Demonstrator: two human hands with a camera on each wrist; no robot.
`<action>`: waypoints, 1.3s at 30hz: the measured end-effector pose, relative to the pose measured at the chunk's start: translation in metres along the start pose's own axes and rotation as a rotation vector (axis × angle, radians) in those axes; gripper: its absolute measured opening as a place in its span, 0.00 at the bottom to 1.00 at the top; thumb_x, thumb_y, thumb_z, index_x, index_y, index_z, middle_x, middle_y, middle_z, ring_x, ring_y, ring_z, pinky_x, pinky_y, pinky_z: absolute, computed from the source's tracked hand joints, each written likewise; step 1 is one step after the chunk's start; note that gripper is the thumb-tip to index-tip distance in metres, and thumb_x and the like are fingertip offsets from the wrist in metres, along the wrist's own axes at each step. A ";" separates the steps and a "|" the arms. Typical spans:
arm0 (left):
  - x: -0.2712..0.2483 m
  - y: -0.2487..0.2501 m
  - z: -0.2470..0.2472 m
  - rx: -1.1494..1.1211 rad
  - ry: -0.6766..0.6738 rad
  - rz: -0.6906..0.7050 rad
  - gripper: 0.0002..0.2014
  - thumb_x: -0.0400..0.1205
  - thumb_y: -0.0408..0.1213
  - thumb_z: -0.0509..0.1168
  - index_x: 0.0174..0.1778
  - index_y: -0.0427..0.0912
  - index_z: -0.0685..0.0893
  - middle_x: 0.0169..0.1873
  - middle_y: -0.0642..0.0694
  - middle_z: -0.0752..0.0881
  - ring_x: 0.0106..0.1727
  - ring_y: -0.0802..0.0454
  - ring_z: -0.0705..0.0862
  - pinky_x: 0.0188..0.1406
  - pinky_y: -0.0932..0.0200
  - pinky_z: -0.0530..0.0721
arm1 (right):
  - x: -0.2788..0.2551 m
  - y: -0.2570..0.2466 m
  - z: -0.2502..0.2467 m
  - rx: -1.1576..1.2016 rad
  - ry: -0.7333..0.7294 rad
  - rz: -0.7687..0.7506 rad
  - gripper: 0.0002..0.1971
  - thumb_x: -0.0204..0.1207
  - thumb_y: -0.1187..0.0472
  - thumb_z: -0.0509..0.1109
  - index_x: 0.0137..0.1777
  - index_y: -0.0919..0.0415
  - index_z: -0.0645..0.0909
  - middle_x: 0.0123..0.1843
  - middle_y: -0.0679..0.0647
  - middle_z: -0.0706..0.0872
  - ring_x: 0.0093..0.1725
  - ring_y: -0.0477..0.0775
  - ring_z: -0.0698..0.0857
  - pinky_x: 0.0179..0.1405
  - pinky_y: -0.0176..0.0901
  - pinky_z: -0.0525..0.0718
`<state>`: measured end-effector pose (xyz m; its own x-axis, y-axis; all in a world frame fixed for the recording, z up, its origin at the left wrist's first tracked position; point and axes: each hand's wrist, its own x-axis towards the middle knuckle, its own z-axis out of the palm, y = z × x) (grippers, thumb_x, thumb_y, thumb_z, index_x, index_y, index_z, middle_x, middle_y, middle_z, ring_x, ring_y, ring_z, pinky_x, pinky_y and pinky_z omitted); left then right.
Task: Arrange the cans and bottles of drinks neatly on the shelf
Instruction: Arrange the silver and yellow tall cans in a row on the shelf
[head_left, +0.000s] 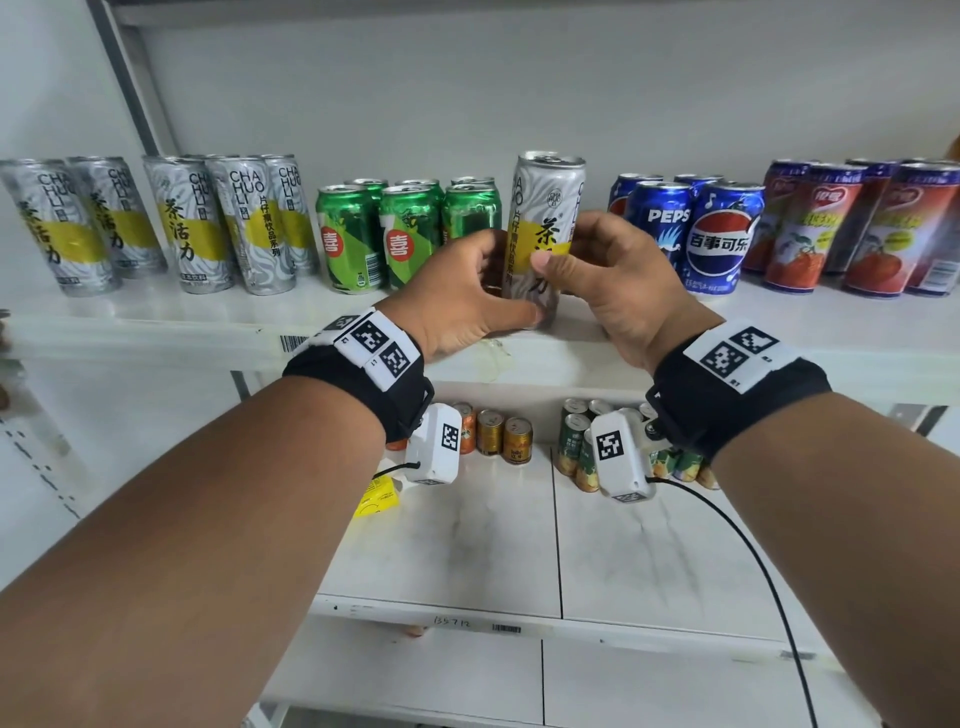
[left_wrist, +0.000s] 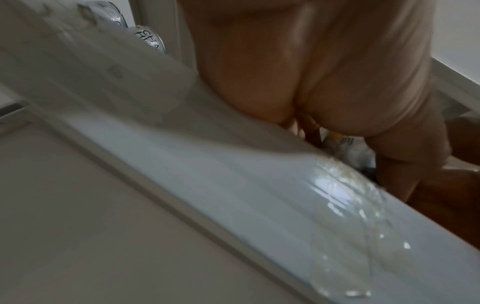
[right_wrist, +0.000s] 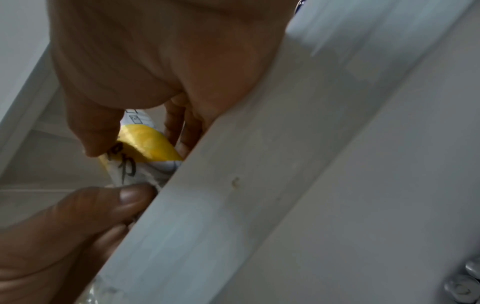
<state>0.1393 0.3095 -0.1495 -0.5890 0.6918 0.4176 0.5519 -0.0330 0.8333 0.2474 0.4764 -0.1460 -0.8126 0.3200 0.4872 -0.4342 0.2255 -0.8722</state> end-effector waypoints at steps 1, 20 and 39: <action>0.000 -0.001 0.000 0.004 0.006 0.010 0.37 0.63 0.44 0.89 0.69 0.49 0.85 0.61 0.51 0.94 0.63 0.52 0.93 0.69 0.43 0.91 | 0.000 0.000 0.001 0.007 0.001 -0.009 0.20 0.73 0.59 0.86 0.63 0.57 0.86 0.60 0.61 0.93 0.61 0.61 0.93 0.64 0.56 0.91; 0.004 -0.003 -0.005 0.064 -0.025 -0.015 0.31 0.72 0.39 0.88 0.70 0.52 0.86 0.60 0.52 0.94 0.62 0.54 0.93 0.65 0.49 0.93 | -0.005 -0.003 0.003 -0.026 -0.062 -0.042 0.22 0.75 0.56 0.81 0.69 0.57 0.86 0.63 0.54 0.93 0.66 0.58 0.90 0.67 0.54 0.88; 0.007 -0.002 -0.002 -0.069 -0.070 -0.079 0.35 0.64 0.51 0.86 0.66 0.45 0.88 0.58 0.46 0.96 0.63 0.45 0.94 0.73 0.39 0.89 | 0.004 -0.001 0.004 0.022 0.061 0.062 0.11 0.82 0.64 0.78 0.54 0.61 0.77 0.43 0.59 0.86 0.39 0.56 0.86 0.43 0.53 0.87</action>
<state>0.1328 0.3124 -0.1478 -0.5850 0.7429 0.3255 0.4622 -0.0244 0.8865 0.2426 0.4736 -0.1430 -0.8132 0.3880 0.4339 -0.3931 0.1837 -0.9010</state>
